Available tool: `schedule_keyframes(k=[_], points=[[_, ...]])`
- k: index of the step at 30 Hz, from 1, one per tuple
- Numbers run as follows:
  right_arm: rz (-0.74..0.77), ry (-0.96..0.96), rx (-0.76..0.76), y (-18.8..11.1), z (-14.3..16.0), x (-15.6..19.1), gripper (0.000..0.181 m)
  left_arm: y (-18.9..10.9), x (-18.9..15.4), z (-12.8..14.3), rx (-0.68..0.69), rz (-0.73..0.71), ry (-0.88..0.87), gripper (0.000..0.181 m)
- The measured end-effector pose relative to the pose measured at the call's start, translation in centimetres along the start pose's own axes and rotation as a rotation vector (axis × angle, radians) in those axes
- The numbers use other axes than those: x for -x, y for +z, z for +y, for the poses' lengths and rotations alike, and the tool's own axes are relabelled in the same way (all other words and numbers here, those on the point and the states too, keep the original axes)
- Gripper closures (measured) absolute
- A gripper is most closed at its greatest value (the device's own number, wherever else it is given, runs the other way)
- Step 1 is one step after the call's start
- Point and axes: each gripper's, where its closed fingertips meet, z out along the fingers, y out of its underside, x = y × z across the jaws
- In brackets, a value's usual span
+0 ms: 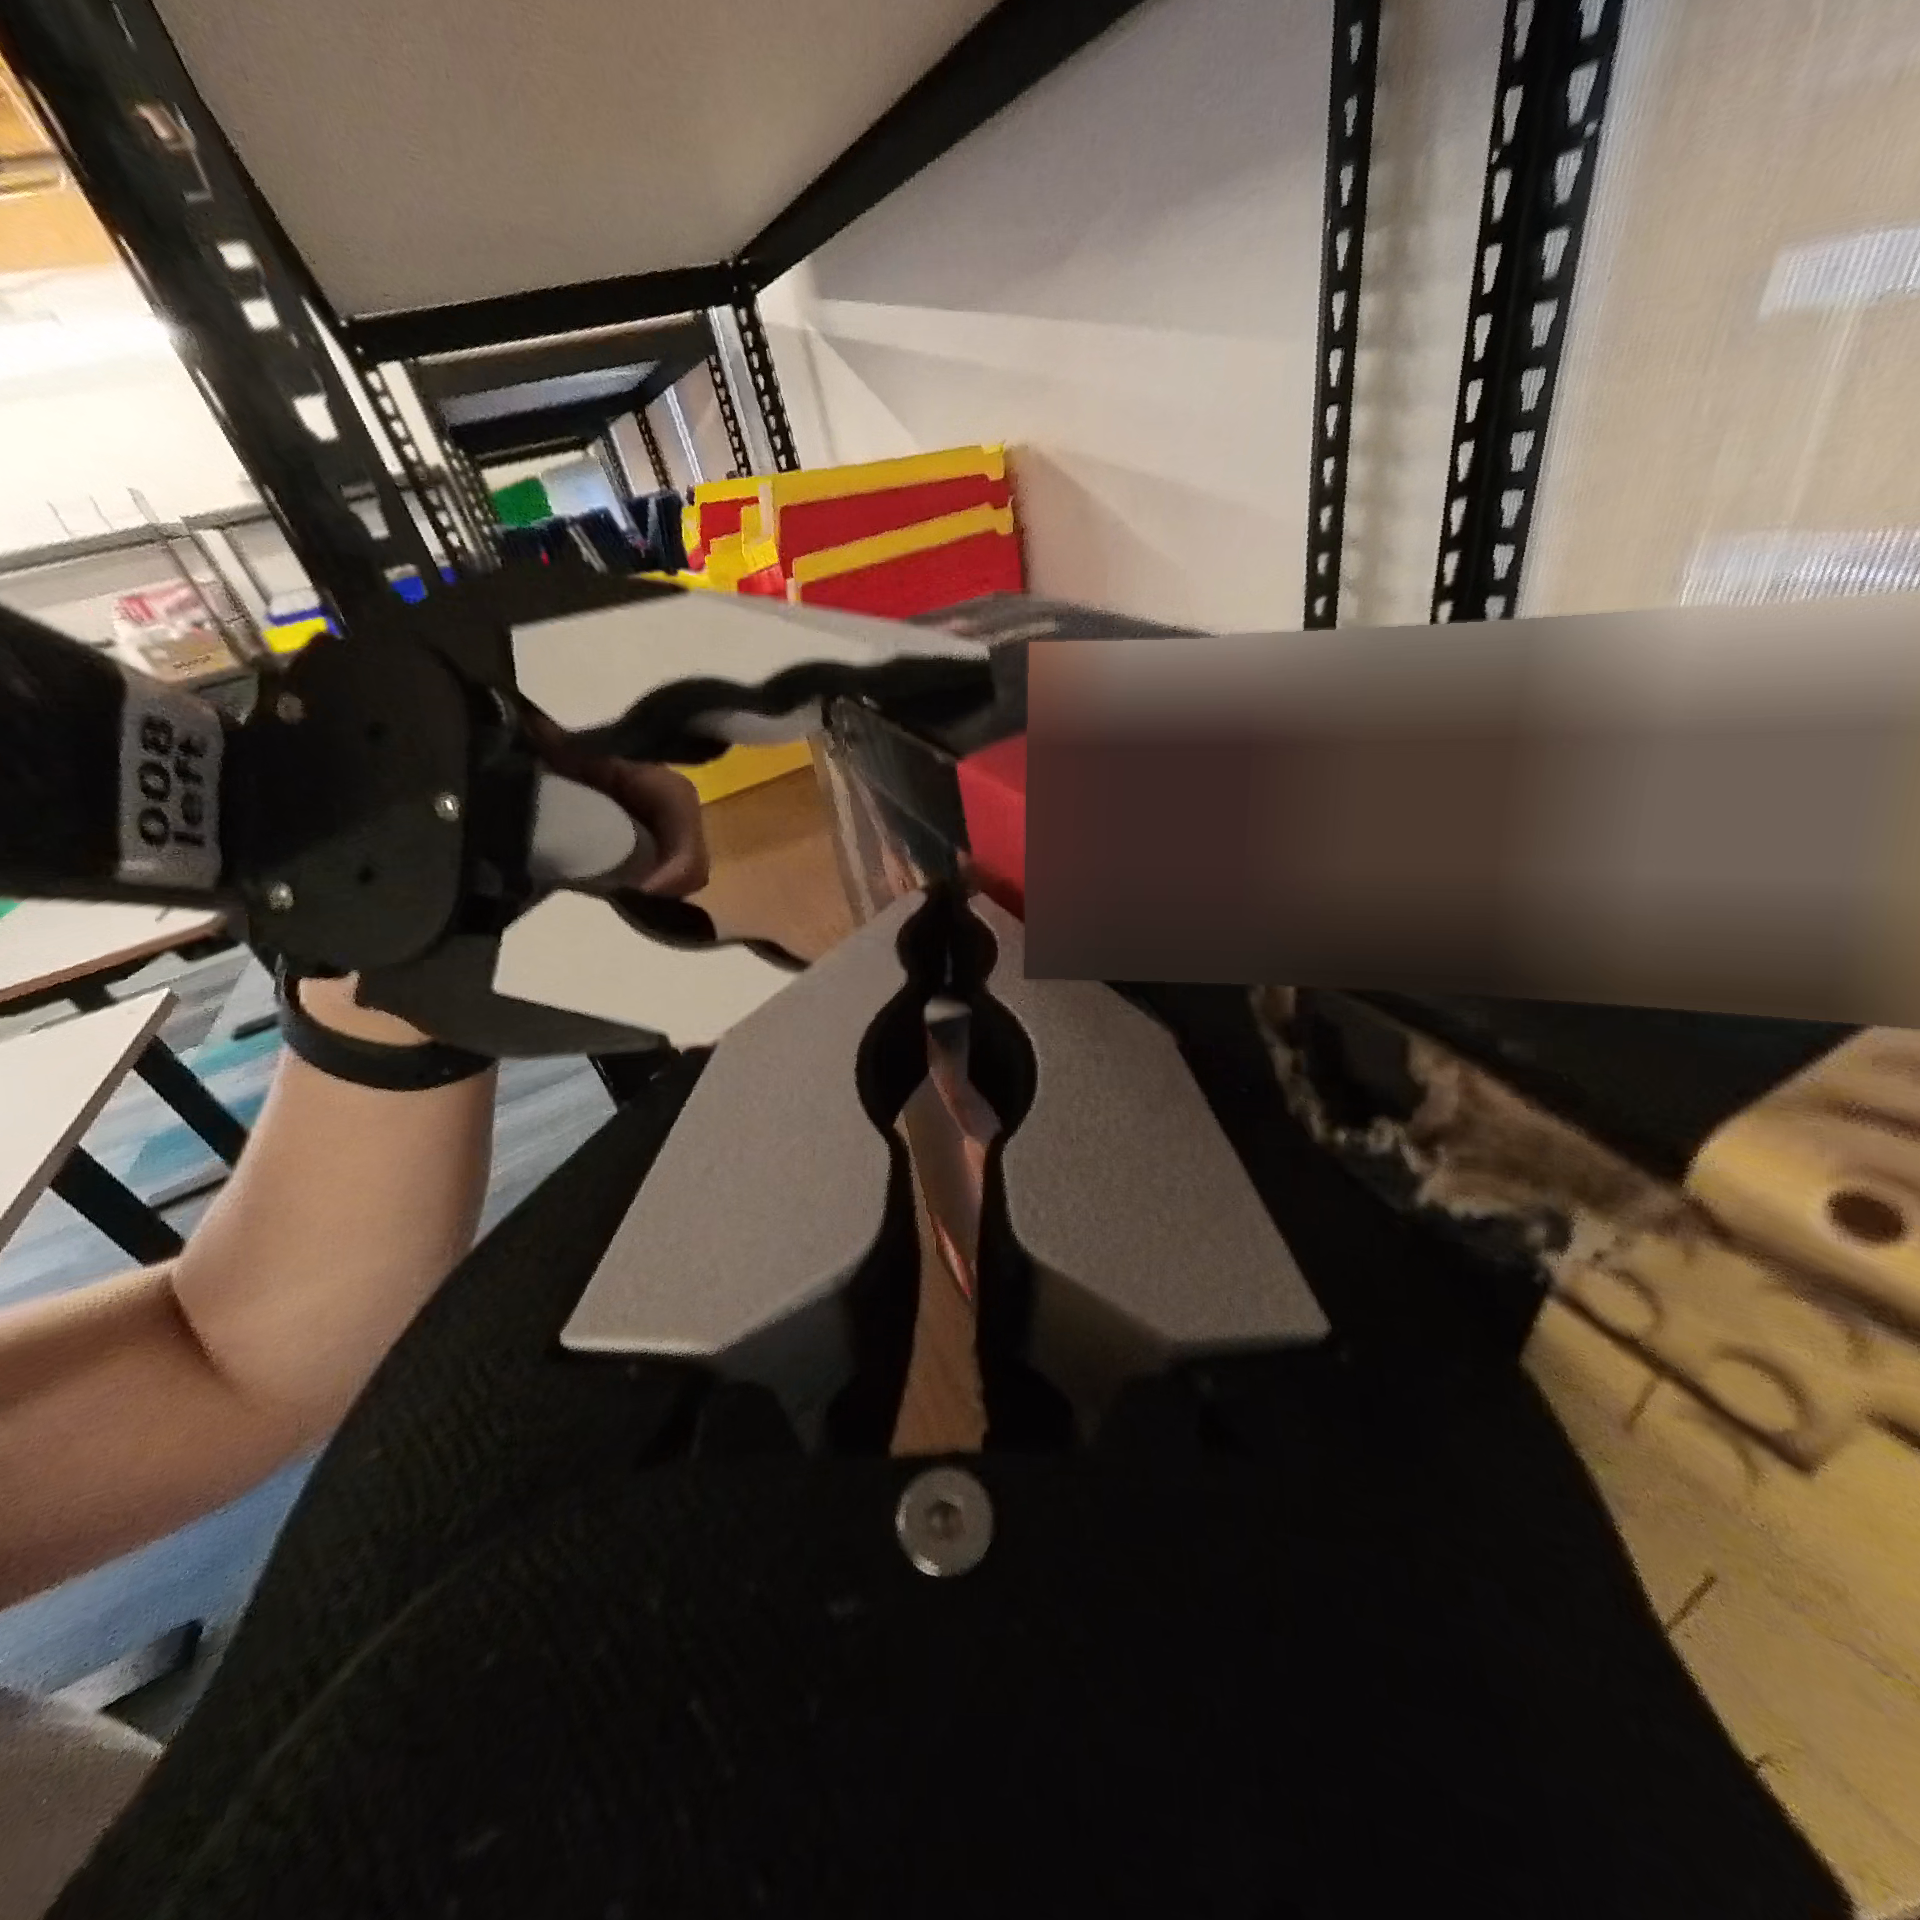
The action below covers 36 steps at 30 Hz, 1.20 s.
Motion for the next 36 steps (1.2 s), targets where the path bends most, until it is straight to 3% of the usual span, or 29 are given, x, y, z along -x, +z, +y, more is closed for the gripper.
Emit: schedule_keyframes(k=[8,11,14,19,23,29,33,36], points=[[0.009,0.028,-0.046,-0.1,-3.4,0.2,0.181,-0.1,0.0,0.0,-0.012,0.005,0.002,0.114],[-0.054,0.068,-0.061,-1.4,-4.8,1.0,0.181,-0.2,-0.1,-0.1,-0.013,0.003,0.001,0.114],[-0.068,0.155,0.052,-1.8,-7.3,0.9,0.181,-0.3,-0.2,-0.1,-0.011,-0.003,0.010,0.113],[-0.166,0.537,0.542,0.3,-5.1,1.1,0.181,-0.3,-0.2,0.0,-0.006,-0.006,0.018,0.111],[-0.081,0.668,0.743,0.8,-2.5,-0.6,0.181,-0.4,-0.3,0.0,-0.006,-0.013,0.022,0.112],[-0.089,0.845,0.750,2.1,-2.7,-2.1,0.181,-0.2,-0.2,0.0,-0.002,-0.014,0.022,0.109],[-0.051,0.872,0.724,1.4,-2.9,-3.2,0.181,-0.2,-0.2,0.0,0.002,-0.010,0.016,0.112],[-0.083,0.874,0.739,0.6,-2.7,-2.1,0.181,-0.4,-0.3,-0.1,0.000,-0.011,0.013,0.112]])
